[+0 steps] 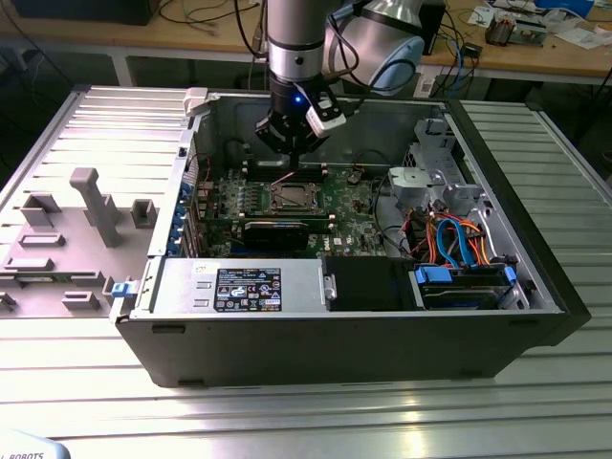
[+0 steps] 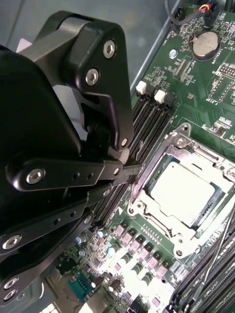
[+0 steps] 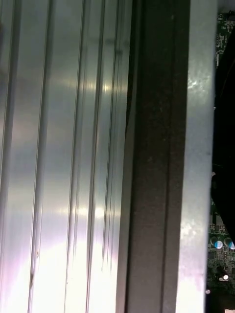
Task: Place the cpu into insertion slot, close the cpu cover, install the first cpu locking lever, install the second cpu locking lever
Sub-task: 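Install the first cpu locking lever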
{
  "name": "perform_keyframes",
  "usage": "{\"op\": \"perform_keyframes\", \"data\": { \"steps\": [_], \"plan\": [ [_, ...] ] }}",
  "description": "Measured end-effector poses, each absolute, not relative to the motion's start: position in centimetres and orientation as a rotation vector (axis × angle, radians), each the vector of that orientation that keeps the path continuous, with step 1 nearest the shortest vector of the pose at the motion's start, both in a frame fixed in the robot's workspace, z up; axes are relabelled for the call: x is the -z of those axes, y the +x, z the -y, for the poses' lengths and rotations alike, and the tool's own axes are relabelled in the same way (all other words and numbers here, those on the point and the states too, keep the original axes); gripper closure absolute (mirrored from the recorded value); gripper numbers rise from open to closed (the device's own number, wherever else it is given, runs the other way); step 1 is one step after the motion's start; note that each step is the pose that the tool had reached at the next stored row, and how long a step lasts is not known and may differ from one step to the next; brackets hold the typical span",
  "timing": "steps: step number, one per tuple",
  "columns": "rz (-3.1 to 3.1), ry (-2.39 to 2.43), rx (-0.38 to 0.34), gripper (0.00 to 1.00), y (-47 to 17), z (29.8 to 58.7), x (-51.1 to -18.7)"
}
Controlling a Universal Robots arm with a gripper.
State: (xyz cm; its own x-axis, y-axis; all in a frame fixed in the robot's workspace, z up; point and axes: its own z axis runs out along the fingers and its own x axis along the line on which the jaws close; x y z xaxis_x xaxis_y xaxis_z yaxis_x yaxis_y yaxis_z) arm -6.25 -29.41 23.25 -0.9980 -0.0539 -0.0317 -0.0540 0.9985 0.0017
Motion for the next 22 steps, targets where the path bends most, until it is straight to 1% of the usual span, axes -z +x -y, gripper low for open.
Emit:
{"op": "perform_keyframes", "data": {
  "steps": [10,22],
  "plan": [
    [-3.109,-0.075,-0.003,0.89,-5.6,29.4,-22.8],
    [-3.109,-0.074,-0.003,0.89,-4.8,29.4,-21.6]
  ]
}}
